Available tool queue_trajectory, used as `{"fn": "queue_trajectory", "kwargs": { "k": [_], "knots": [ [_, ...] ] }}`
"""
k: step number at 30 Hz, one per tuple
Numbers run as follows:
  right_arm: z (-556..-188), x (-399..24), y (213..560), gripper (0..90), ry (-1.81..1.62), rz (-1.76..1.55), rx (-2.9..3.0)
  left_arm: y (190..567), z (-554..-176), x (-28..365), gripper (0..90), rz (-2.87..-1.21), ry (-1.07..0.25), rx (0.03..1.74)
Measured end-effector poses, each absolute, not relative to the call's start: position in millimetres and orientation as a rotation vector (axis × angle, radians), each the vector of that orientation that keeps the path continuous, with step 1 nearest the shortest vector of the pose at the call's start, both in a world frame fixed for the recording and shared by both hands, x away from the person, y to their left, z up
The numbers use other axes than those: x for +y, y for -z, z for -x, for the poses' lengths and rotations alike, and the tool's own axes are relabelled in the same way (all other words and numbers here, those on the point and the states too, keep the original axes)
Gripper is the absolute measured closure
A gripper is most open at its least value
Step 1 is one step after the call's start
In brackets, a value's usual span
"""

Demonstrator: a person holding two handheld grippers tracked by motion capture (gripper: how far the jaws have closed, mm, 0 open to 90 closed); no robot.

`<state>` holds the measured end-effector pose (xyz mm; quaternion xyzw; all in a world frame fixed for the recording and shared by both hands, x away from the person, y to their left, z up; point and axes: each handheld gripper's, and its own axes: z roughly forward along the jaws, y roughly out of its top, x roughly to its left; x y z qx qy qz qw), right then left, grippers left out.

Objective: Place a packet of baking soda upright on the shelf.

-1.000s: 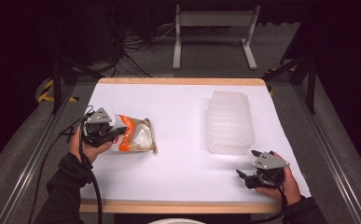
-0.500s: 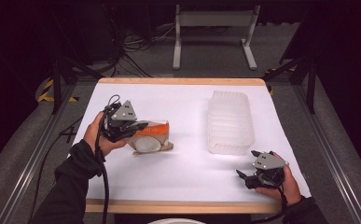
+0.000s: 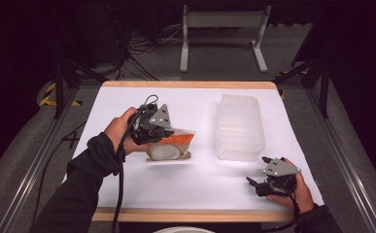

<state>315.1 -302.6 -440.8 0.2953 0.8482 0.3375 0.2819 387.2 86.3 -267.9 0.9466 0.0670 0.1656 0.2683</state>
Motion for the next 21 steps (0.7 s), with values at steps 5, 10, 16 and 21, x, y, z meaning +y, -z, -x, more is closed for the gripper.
{"fn": "queue_trajectory", "kwargs": {
  "k": [5,10,16,21],
  "knots": [
    [-315.3,-302.7,441.3,13.6,-0.9,-0.787,2.279,261.9,-387.7,72.4,89.9,-2.539,-0.43,0.14],
    [-315.2,-301.8,441.3,13.6,-0.901,-0.787,2.279,253.9,-388.7,59.4,89.9,-2.532,-0.438,0.113],
    [-314.9,-302.5,440.7,13.6,-0.905,-0.784,2.276,240.1,-394.2,48.2,89.9,-2.495,-0.46,0.117],
    [-314.9,-302.6,440.9,13.6,-0.908,-0.786,2.277,229.3,-396.9,42.7,89.8,-2.465,-0.466,0.117]
  ]
}}
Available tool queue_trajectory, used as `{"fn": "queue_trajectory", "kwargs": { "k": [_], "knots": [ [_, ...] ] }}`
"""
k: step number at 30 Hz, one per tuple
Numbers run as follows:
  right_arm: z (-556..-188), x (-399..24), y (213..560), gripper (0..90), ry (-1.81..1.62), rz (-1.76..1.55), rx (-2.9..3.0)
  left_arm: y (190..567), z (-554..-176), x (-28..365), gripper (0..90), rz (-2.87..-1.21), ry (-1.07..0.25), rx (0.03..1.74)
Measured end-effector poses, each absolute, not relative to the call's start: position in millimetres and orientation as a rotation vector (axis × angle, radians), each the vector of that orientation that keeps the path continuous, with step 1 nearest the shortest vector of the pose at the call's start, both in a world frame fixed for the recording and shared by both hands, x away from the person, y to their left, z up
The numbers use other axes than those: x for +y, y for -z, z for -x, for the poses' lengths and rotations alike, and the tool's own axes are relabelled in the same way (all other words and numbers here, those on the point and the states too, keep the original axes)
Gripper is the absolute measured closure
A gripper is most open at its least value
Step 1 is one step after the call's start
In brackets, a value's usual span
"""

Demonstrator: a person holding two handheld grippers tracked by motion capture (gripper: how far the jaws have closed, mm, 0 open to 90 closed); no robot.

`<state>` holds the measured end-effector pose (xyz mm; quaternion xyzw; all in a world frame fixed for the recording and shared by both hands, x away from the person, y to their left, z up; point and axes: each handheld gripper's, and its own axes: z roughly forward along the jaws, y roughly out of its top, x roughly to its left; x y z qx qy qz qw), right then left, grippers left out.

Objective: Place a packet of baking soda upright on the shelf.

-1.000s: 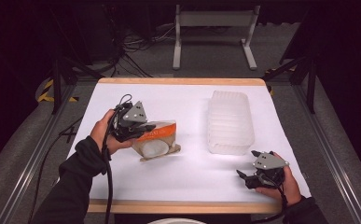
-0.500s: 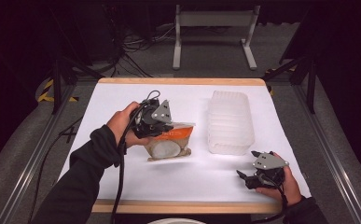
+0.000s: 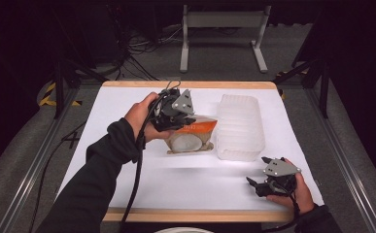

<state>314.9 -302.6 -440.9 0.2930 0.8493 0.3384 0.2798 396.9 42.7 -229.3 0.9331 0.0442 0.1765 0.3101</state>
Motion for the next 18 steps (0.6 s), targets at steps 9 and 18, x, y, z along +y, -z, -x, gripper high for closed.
{"fn": "queue_trajectory", "kwargs": {
  "k": [9,18],
  "knots": [
    [-314.0,-304.7,439.1,13.8,-0.916,-0.793,2.258,209.7,-399.2,19.8,89.8,-2.416,-0.529,0.088],
    [-309.5,-307.7,439.0,13.9,-0.913,-0.802,2.246,202.3,-398.4,0.8,89.9,-2.396,-0.542,0.042]
  ]
}}
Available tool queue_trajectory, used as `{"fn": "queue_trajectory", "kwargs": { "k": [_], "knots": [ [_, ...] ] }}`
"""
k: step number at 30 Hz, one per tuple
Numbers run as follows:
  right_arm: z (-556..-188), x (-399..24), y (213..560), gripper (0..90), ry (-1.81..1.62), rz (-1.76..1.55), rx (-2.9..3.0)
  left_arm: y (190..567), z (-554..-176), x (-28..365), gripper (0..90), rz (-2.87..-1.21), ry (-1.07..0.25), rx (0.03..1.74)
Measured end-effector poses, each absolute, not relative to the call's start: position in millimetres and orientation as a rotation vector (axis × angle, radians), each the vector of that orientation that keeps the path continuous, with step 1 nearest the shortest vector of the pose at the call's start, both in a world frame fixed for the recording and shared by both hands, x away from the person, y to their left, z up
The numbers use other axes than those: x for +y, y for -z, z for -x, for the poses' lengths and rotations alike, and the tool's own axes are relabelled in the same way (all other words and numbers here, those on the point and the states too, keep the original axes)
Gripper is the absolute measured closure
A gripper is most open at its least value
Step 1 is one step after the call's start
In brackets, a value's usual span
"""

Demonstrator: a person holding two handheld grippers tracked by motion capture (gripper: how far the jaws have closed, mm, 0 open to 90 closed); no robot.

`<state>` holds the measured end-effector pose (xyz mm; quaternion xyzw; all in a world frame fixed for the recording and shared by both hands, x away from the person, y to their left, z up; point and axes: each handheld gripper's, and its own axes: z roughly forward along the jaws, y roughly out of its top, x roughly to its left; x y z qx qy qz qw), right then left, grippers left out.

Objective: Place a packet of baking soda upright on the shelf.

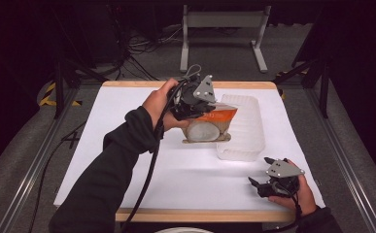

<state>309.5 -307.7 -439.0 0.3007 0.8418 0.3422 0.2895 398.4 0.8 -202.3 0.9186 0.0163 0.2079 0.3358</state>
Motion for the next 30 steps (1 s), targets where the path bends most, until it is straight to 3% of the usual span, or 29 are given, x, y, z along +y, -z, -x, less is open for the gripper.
{"fn": "queue_trajectory", "kwargs": {
  "k": [30],
  "knots": [
    [-283.8,-327.4,439.3,14.1,-0.892,-0.889,2.185,220.0,-405.2,-84.0,89.9,-2.38,-0.497,-0.128]
  ]
}}
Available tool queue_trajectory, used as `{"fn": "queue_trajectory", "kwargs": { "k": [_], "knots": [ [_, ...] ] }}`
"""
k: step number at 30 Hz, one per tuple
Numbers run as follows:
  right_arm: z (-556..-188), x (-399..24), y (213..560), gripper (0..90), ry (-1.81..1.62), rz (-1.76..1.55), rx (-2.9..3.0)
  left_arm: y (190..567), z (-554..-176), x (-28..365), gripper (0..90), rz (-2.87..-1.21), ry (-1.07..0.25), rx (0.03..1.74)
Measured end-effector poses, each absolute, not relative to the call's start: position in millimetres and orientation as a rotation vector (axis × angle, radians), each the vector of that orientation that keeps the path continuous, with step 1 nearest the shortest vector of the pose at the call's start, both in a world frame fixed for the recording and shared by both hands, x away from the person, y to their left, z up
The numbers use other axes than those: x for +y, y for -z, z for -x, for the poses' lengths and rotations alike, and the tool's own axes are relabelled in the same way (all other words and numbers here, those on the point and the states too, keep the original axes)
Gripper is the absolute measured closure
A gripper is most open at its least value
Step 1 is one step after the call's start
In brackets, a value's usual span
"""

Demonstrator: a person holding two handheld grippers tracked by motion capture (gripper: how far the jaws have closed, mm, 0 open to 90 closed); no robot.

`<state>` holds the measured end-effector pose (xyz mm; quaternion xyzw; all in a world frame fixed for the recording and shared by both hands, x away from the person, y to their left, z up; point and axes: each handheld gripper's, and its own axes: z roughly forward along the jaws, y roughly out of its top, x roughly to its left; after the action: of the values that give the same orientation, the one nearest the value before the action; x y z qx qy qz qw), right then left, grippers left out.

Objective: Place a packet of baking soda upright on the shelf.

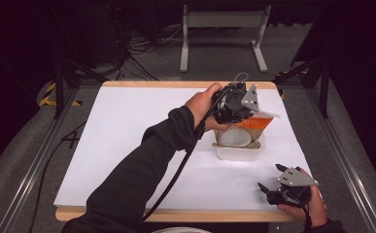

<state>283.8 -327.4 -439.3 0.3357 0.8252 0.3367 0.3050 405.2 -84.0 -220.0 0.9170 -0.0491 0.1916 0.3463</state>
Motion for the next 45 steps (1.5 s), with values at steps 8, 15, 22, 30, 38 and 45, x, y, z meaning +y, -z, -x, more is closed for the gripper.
{"fn": "queue_trajectory", "kwargs": {
  "k": [8,15,22,30,38,45],
  "knots": [
    [-284.2,-326.8,440.6,14.0,-0.885,-0.888,2.195,235.0,-413.2,-95.8,89.7,-2.356,-0.476,-0.143],
    [-284.8,-327.8,441.6,14.0,-0.884,-0.898,2.195,260.4,-419.3,-111.9,89.4,-2.342,-0.437,-0.14],
    [-284.6,-327.4,441.2,14.0,-0.883,-0.893,2.194,275.4,-422.4,-116.5,89.2,-2.316,-0.367,-0.126],
    [-284.6,-326.4,441.6,14.0,-0.879,-0.888,2.199,299.1,-428.9,-116.2,89.3,-2.304,-0.286,-0.103],
    [-284.6,-326.4,442.2,14.0,-0.877,-0.893,2.203,305.8,-434.5,-105.4,88.8,-2.299,-0.257,-0.062],
    [-285.0,-325.8,442.3,14.0,-0.875,-0.889,2.206,308.3,-434.2,-101.9,88.8,-2.276,-0.239,-0.057]
  ]
}}
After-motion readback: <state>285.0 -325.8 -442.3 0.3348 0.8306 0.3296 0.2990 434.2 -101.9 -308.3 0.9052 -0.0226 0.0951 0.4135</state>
